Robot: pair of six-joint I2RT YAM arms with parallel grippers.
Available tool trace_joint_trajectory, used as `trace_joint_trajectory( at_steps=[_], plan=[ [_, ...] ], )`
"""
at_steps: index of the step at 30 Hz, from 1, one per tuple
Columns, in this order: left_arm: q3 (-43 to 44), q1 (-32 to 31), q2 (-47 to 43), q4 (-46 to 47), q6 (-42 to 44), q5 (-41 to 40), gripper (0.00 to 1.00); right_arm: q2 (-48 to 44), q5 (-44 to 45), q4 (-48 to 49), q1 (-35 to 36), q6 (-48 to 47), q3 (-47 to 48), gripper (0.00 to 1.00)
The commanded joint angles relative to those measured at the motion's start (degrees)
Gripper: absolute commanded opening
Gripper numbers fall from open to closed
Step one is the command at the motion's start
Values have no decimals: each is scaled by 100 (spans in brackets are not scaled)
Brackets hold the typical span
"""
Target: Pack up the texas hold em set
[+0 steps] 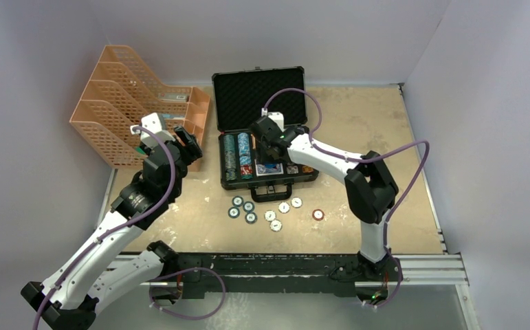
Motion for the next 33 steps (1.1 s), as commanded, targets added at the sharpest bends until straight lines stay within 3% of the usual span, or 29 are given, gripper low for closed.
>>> trace_joint_trajectory(
  at_steps=[1, 8, 16, 19, 25, 33],
  plan=[
    [24, 33, -16, 117, -11, 23, 63, -80, 148, 1, -6, -80, 63, 61],
    [31, 29, 14, 123, -1, 44, 63, -665, 221, 33, -6, -3, -92, 73],
    [16, 29, 14, 136, -17, 136, 64, -2088, 29, 406, -6, 415, -1808, 77],
    [-5, 31, -14, 291, 90, 503, 65, -2504, -458, 592, 66, 266, -2384, 76],
    [-124, 29, -129, 554, 169, 882, 65, -2851, -965, 667, 709, 231, -3000, 76],
    [-186, 30, -252, 628, 181, 822, 66, -2133, -858, -14, 2162, 355, -2862, 76]
  ],
)
